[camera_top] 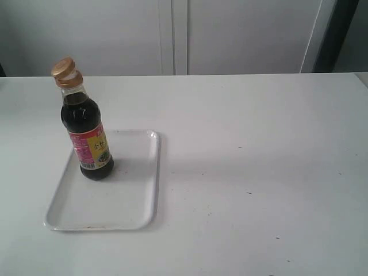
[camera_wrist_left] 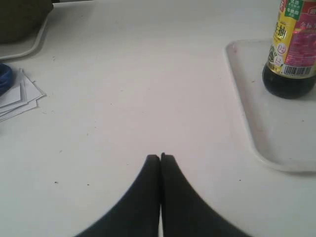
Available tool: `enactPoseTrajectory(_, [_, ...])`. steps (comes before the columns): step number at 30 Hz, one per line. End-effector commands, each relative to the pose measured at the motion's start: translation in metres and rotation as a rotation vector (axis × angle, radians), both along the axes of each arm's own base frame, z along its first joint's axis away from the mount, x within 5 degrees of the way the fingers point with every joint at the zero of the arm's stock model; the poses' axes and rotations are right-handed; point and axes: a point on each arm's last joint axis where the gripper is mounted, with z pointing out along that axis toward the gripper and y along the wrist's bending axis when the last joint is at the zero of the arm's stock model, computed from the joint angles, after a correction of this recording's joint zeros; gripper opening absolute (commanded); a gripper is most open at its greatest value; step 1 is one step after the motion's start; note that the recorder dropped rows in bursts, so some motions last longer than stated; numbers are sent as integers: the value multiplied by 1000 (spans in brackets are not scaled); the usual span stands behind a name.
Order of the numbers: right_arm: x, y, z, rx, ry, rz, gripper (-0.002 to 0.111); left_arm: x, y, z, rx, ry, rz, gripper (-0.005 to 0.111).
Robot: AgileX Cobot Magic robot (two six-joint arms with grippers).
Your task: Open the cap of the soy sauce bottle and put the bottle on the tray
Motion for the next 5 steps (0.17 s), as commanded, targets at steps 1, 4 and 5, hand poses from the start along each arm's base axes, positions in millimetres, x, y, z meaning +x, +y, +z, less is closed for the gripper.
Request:
enactPoseTrajectory(1, [0,-1,-1,-4,-4,-8,0,0,0,-1,-16,0,5,0])
enactPoseTrajectory(4, [0,-1,-1,-4,-4,-8,0,0,0,-1,-16,0,5,0])
enactPoseTrajectory(5, [0,-1,-1,-4,-4,-8,0,0,0,-1,-16,0,5,0])
